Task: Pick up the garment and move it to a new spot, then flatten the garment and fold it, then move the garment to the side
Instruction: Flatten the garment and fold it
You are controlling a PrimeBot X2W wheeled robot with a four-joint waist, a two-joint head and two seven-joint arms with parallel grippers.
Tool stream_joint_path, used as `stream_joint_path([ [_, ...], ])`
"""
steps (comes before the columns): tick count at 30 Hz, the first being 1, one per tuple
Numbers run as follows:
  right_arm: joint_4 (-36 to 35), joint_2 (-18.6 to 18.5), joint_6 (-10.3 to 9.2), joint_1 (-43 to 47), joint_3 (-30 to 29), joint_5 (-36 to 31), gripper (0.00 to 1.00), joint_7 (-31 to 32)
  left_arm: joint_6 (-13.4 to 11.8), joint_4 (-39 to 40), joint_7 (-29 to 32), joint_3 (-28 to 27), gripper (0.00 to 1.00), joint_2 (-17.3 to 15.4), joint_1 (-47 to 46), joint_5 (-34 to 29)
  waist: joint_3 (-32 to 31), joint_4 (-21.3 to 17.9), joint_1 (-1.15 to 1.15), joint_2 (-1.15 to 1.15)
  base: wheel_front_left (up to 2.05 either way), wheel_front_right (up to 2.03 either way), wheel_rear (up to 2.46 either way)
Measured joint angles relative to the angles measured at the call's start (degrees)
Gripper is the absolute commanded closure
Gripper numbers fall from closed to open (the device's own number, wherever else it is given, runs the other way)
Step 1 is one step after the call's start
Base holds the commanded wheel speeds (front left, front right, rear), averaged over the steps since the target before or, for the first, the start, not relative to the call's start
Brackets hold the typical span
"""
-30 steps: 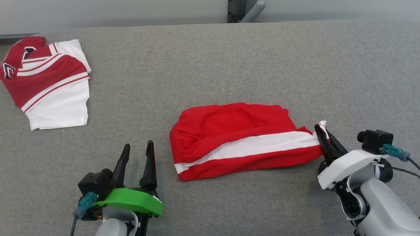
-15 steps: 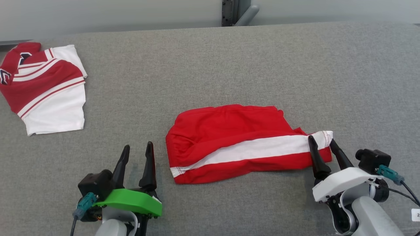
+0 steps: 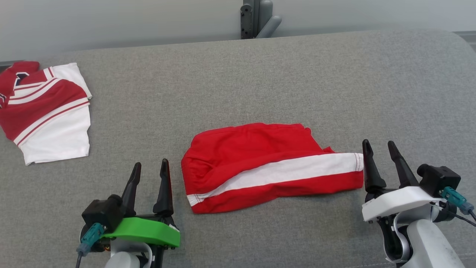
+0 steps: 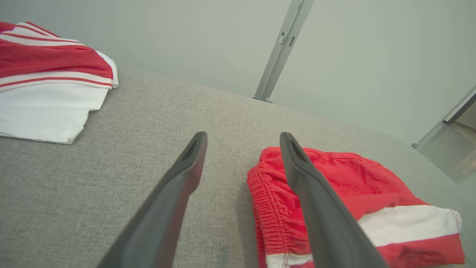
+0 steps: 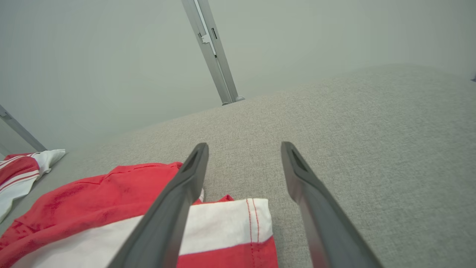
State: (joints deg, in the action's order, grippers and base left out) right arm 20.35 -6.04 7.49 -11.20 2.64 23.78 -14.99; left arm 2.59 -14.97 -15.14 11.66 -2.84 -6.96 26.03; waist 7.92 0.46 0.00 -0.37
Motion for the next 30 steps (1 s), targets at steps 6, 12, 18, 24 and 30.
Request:
stream_joint_path([
  [6, -6.26, 0.9, 0.0, 1.29, -1.12, -5.25, 0.0, 0.0, -0.07, 2.93, 0.0, -0.57, 0.0, 0.0, 1.67, -1.62, -1.57, -0.48, 0.0, 0.0, 0.0, 0.0, 0.0],
  [12, -12.83, 2.22, 0.0, 4.25, -2.11, -11.82, 0.0, -0.02, -0.2, 7.03, 0.0, -3.35, 0.0, 0.02, 5.51, -4.48, -3.69, -0.79, 0.0, 0.0, 0.0, 0.0, 0.0],
  [18, -14.78, 2.99, 0.0, 7.65, -1.34, -13.32, 0.0, -0.02, -0.59, 9.38, 0.0, -5.47, 0.0, 0.0, 10.54, -5.93, -5.78, -0.94, 0.0, 0.0, 0.0, 0.0, 0.0],
  [24, -14.32, 3.1, 0.0, 9.72, -0.99, -12.72, 0.0, -0.02, -0.82, 10.22, 0.0, -5.91, 0.0, 0.0, 14.6, -6.35, -7.55, -0.96, 0.0, 0.0, 0.0, 0.0, 0.0],
  [30, -13.86, 3.14, 0.0, 10.15, -0.84, -11.87, 0.0, -0.02, -0.85, 10.34, 0.0, -6.06, 0.0, 0.0, 15.6, -6.6, -8.32, -0.92, 0.0, 0.0, 0.0, 0.0, 0.0],
])
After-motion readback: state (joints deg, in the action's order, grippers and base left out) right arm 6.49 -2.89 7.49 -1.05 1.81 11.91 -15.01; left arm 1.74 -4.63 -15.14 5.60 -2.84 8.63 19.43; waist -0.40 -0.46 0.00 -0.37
